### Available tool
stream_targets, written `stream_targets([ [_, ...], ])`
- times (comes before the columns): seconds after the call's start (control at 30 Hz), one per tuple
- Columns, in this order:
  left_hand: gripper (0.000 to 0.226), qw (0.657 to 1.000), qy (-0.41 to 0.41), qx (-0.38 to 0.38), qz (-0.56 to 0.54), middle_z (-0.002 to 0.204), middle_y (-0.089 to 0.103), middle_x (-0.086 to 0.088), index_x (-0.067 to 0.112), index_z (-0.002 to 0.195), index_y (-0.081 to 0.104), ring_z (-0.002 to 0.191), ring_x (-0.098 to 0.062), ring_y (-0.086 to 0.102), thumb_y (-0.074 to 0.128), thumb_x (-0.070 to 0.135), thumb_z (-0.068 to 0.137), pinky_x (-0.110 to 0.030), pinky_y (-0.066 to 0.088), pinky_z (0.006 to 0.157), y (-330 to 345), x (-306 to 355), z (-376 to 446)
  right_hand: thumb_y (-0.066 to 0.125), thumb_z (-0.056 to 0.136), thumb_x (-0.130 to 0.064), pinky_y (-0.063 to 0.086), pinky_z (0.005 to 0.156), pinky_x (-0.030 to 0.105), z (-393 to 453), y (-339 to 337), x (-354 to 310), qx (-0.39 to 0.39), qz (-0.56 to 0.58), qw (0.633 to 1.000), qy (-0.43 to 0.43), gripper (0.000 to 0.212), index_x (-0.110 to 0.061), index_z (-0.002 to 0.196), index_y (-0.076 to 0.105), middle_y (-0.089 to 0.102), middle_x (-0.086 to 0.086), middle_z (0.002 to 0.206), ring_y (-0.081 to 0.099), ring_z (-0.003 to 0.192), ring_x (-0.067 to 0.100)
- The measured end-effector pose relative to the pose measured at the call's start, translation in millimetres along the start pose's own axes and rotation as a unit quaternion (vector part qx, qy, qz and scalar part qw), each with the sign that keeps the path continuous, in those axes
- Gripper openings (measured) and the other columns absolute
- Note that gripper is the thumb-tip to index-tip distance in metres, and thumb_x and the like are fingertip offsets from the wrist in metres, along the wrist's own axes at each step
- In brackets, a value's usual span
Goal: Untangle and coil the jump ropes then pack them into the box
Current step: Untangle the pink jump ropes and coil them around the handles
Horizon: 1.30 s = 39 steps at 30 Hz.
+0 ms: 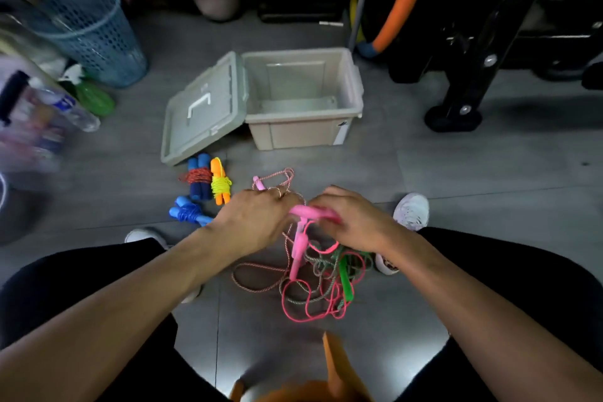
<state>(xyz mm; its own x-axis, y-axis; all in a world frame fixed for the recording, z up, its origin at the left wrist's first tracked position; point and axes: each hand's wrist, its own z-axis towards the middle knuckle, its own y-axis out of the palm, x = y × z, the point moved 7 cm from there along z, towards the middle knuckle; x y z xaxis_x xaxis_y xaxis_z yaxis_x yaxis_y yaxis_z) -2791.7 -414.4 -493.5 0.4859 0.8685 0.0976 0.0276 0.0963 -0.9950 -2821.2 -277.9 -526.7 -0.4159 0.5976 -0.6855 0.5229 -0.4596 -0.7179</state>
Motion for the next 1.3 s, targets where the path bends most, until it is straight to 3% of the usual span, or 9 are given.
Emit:
stream_targets([
  [0.23,0.023,0.982,-0.151,0.098,-0.055,0.088,0.065,-0.006,0.018,0.102,0.06,0.083,-0.034,0.062,0.055,0.032,0.084,-0.038,0.049,0.069,-56,-54,-32,0.053,0.097,-0.03,0.051,0.071,0.036,-16,-22,-8,0.005,0.068,0.99,0.12,0.014,-0.018,0.096,0.06,0.064,-0.007,0.07,0.063,0.07,0.013],
  [0.43,0.028,0.98,-0.135,-0.006,-0.149,0.08,0.062,0.001,0.02,0.109,0.051,0.072,-0.027,0.058,0.047,0.034,0.085,-0.033,0.043,0.063,-44,-26,-29,0.044,0.103,-0.024,0.033,0.051,0.016,-8,-60,-44,0.111,0.067,0.987,0.092,0.032,-0.025,0.072,0.054,0.053,-0.017,0.051,0.048,0.048,-0.003],
  [0.6,0.044,0.865,-0.272,0.089,-0.412,0.065,0.062,0.006,0.029,0.123,0.043,0.047,0.0,0.05,0.055,0.002,0.089,-0.014,0.036,0.046,-35,-47,-20,0.049,0.099,-0.031,0.038,0.051,0.027,-6,-65,-40,0.108,0.101,0.975,0.162,0.03,-0.016,0.076,0.061,0.054,0.0,0.056,0.042,0.044,0.003],
  [0.7,0.044,0.783,-0.398,0.096,-0.468,0.075,0.069,-0.003,0.026,0.121,0.043,0.047,-0.008,0.049,0.053,0.002,0.085,-0.024,0.039,0.044,-12,-73,-27,0.048,0.097,-0.035,0.046,0.058,0.038,-9,-54,-38,0.051,0.025,0.98,0.192,0.041,0.001,0.082,0.061,0.063,0.021,0.072,0.047,0.054,0.016],
  [0.87,0.033,0.648,-0.547,0.108,-0.519,0.08,0.067,-0.01,0.027,0.115,0.04,0.056,-0.022,0.048,0.052,0.011,0.088,-0.028,0.042,0.044,15,-109,-52,0.047,0.093,-0.026,0.048,0.06,0.037,-11,-50,-52,0.039,-0.057,0.983,0.17,0.033,-0.002,0.077,0.062,0.065,0.015,0.069,0.062,0.065,0.031],
  [1.0,0.036,0.776,-0.447,0.032,-0.444,0.084,0.053,-0.004,0.03,0.094,0.051,0.069,-0.024,0.048,0.047,-0.004,0.084,-0.031,0.043,0.054,12,-96,-41,0.047,0.093,-0.013,0.035,0.05,0.021,-3,-58,-58,0.088,-0.043,0.987,0.13,0.026,-0.012,0.075,0.065,0.048,-0.009,0.05,0.047,0.048,0.004],
  [1.1,0.038,0.862,-0.345,0.031,-0.371,0.082,0.056,0.003,0.026,0.087,0.06,0.073,-0.02,0.05,0.044,-0.008,0.083,-0.024,0.043,0.061,-9,-75,-31,0.048,0.096,-0.013,0.031,0.051,0.022,3,-53,-50,0.056,-0.053,0.991,0.107,0.024,-0.008,0.083,0.067,0.053,-0.004,0.057,0.046,0.054,0.012],
  [1.2,0.046,0.837,-0.318,-0.013,-0.444,0.075,0.061,-0.004,0.035,0.072,0.066,0.061,-0.02,0.057,0.042,-0.001,0.087,-0.023,0.045,0.056,-6,-59,-33,0.048,0.098,-0.016,0.031,0.05,0.024,7,-42,-42,0.013,-0.057,0.993,0.098,0.024,-0.005,0.087,0.066,0.055,0.002,0.061,0.042,0.052,0.013],
  [1.3,0.05,0.837,-0.294,-0.054,-0.458,0.085,0.061,-0.007,0.037,0.09,0.065,0.056,-0.016,0.057,0.033,-0.001,0.09,-0.024,0.047,0.05,-4,-44,-33,0.049,0.096,-0.02,0.045,0.062,0.032,13,-29,-41,-0.027,-0.061,0.994,0.087,0.024,-0.006,0.087,0.067,0.063,0.006,0.07,0.054,0.063,0.02],
])
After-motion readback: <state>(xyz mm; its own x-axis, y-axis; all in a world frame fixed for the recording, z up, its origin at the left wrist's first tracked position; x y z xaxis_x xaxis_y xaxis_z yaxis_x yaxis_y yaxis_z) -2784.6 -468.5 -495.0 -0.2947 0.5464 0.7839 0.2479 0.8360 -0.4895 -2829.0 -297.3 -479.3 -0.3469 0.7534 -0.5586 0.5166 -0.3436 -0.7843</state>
